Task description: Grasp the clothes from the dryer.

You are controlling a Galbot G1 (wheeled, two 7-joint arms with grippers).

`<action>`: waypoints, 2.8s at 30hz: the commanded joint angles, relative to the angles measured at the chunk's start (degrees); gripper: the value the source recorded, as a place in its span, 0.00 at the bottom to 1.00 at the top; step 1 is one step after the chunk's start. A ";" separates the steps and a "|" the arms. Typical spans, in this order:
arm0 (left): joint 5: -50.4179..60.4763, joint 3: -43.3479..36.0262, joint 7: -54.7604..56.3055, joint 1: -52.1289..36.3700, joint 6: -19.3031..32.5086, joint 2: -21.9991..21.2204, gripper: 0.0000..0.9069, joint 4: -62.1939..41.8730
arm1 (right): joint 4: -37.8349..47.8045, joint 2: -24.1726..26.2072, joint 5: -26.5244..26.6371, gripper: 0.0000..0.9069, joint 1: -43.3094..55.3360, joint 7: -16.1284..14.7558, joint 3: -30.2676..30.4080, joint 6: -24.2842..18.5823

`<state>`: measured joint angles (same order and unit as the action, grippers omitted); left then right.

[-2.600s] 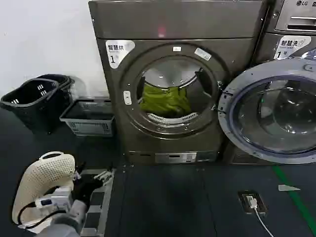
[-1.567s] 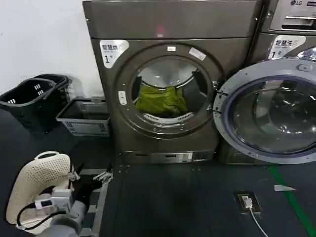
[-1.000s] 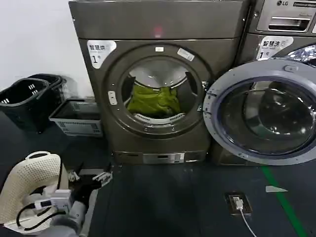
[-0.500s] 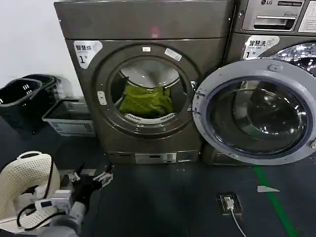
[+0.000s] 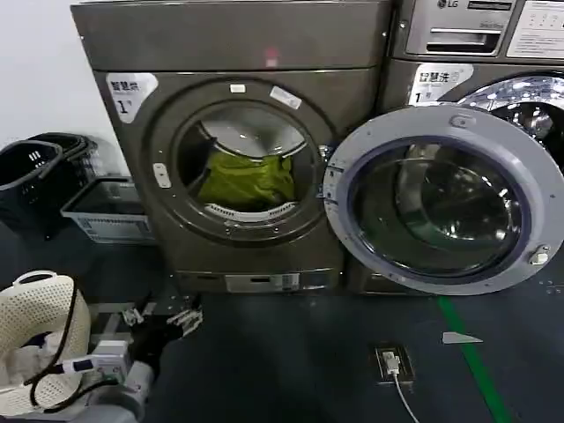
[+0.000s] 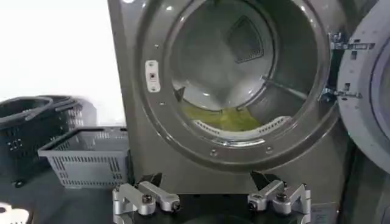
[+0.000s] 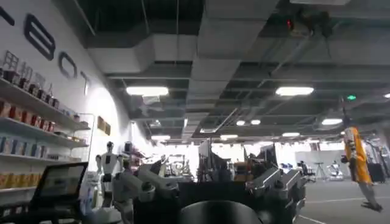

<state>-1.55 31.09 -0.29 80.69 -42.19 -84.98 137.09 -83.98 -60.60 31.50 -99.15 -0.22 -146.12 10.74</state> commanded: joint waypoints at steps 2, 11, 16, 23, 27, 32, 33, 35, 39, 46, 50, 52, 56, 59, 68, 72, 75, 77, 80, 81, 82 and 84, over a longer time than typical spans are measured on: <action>0.39 -0.52 -0.19 -0.28 -2.81 0.11 1.00 -0.39 | 0.28 0.01 0.06 1.00 0.03 0.84 -0.08 -0.58; 0.84 -0.67 -0.11 -0.49 -2.81 0.04 1.00 -0.70 | 0.52 0.17 1.51 1.00 0.18 2.65 -0.35 -1.34; 1.04 -0.70 -0.03 -0.58 -2.81 0.03 1.00 -0.76 | 0.41 0.02 2.27 1.00 0.18 2.66 -0.31 -1.58; 0.81 -0.59 0.03 -0.54 -2.81 0.18 1.00 -0.49 | 0.32 -0.13 2.59 1.00 0.13 2.90 -0.22 -2.16; 0.46 -0.58 0.04 -0.45 -2.81 0.16 1.00 -0.40 | 0.31 -0.14 2.93 1.00 0.09 3.12 -0.25 -2.09; 0.23 -0.37 0.06 -0.47 -2.81 0.02 1.00 -0.67 | 0.44 -0.11 3.10 1.00 0.04 3.30 -0.32 -2.10; 0.19 -0.40 0.06 -0.41 -2.81 0.00 1.00 -0.55 | 0.44 -0.12 3.09 1.00 0.04 3.26 -0.28 -2.07; 0.11 -0.38 -0.06 -0.36 -2.81 0.02 1.00 -0.30 | 0.27 -0.16 3.13 1.00 0.05 3.18 -0.24 -2.05; 0.06 -0.38 -0.02 -0.27 -2.81 0.01 1.00 -0.84 | 0.23 -0.24 3.20 1.00 0.02 3.20 -0.32 -2.02; -0.31 -1.12 2.92 -0.45 -2.81 -0.23 1.00 -1.49 | 0.20 -0.37 3.16 1.00 -0.05 3.05 -0.32 -2.00; -0.41 -1.37 4.46 -0.28 -2.81 -0.14 1.00 -1.66 | 0.24 -0.32 3.14 1.00 0.02 3.12 -0.30 -2.02; -1.77 -1.22 4.36 -0.39 -2.81 -0.14 1.00 -1.43 | 0.13 -0.31 3.11 1.00 0.10 3.15 -0.28 -2.00; -2.98 -1.29 4.11 -0.69 -2.81 -0.20 1.00 -1.29 | -0.04 -0.45 3.13 1.00 0.11 3.17 -0.19 -1.99; -3.14 -1.25 4.05 -0.82 -2.81 -0.11 1.00 -1.27 | 0.08 -0.45 3.13 1.00 0.08 3.16 -0.17 -2.04; -2.79 -1.75 5.04 -1.23 -2.81 0.15 1.00 -1.61 | -0.51 -0.30 3.17 1.00 0.12 3.20 0.29 -1.93; -2.59 -1.82 5.05 -1.30 -2.81 0.43 1.00 -1.56 | -0.33 -0.30 3.18 1.00 -0.01 3.19 0.30 -1.99; -0.56 -2.92 4.89 -1.29 -2.81 0.39 1.00 -1.58 | -0.62 -0.46 3.15 1.00 0.18 3.20 0.66 -1.99; -0.08 -3.28 4.70 -1.31 -2.81 0.35 1.00 -1.63 | -0.83 -0.47 3.16 1.00 0.28 3.22 0.75 -1.94; 0.50 -3.50 4.17 -1.27 -2.81 0.29 1.00 -1.71 | -0.97 -0.50 3.15 1.00 0.35 3.24 0.88 -1.91; 0.48 -3.56 4.15 -1.25 -2.81 0.27 1.00 -1.74 | -1.00 -0.56 3.15 1.00 0.37 3.22 0.90 -1.93; 0.48 -3.61 4.17 -1.22 -2.81 0.28 1.00 -1.78 | -1.01 -0.64 3.14 1.00 0.38 3.22 0.92 -1.93; 0.48 -3.58 4.13 -1.22 -2.81 0.30 1.00 -1.84 | -1.02 -0.70 3.14 1.00 0.41 3.22 0.92 -1.95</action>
<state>-1.93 27.80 3.82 79.47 -42.19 -84.73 135.31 -84.90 -61.26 34.65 -98.80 2.98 -145.25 8.75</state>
